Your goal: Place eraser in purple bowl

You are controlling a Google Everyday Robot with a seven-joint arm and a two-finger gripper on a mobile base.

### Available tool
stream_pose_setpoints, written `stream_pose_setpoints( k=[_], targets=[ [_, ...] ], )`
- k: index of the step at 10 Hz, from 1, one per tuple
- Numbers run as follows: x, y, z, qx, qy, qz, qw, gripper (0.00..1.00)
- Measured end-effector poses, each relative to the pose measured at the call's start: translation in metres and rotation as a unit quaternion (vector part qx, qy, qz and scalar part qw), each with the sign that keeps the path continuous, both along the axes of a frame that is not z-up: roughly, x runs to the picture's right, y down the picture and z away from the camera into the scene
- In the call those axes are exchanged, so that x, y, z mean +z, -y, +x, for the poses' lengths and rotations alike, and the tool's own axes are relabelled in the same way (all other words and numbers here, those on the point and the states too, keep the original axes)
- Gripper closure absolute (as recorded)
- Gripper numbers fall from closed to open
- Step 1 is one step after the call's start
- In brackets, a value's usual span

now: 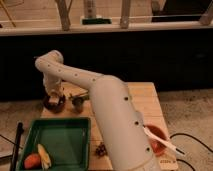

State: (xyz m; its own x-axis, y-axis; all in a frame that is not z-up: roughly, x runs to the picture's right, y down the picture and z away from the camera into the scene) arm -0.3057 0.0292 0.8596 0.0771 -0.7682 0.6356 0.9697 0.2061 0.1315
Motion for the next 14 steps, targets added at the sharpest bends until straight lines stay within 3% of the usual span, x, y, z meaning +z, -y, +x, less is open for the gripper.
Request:
stream_pose_setpoints(
  k=[2, 4, 14],
  targets=[
    [0.0008, -0.0002, -0.0008, 0.001, -0.001, -0.003, 1.0000, 0.30],
    [0.0009, -0.0015, -0.0024, 0.001, -0.001, -0.004, 1.0000, 0.20],
    [0.0027, 0.0023, 0.0005, 0.009, -0.002, -0.006, 0.9999, 0.20]
  ],
)
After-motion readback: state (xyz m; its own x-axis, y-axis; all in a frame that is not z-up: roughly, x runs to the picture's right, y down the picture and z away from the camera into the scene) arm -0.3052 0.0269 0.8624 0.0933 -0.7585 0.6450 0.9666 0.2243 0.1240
